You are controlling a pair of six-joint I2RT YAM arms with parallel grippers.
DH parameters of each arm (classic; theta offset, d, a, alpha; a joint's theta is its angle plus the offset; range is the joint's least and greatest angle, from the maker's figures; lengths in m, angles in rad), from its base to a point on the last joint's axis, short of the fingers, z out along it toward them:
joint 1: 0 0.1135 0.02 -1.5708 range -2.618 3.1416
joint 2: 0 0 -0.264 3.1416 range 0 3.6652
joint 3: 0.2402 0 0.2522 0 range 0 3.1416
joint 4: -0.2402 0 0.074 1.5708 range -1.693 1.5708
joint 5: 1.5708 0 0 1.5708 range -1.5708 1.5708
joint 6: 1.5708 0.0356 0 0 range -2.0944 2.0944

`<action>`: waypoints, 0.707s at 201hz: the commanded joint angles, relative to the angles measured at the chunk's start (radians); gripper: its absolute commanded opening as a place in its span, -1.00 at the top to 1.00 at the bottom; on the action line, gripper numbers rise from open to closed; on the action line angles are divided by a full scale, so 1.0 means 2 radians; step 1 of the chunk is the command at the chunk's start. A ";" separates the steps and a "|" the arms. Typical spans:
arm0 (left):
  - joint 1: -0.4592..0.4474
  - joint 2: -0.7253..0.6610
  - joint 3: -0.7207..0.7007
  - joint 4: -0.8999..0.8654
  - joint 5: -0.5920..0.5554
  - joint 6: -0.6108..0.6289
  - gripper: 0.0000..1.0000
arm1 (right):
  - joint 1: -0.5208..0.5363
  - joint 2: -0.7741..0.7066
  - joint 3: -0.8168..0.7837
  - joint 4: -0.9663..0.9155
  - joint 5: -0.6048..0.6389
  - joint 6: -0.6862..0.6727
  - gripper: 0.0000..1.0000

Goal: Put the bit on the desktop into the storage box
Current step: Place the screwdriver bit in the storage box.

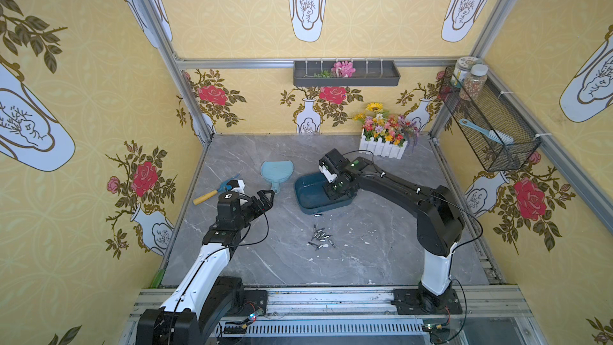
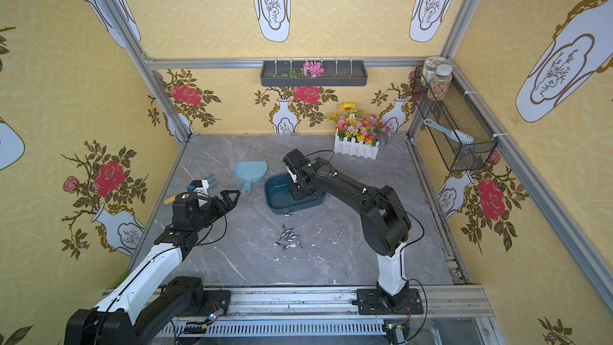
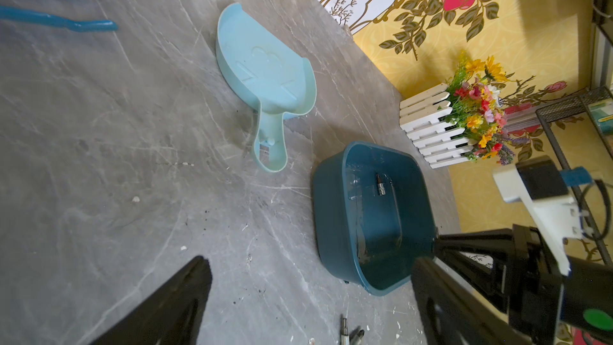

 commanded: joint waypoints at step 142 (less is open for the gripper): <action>-0.030 0.035 -0.011 0.054 0.010 -0.017 -1.00 | -0.046 0.072 -0.005 0.064 0.034 0.003 0.58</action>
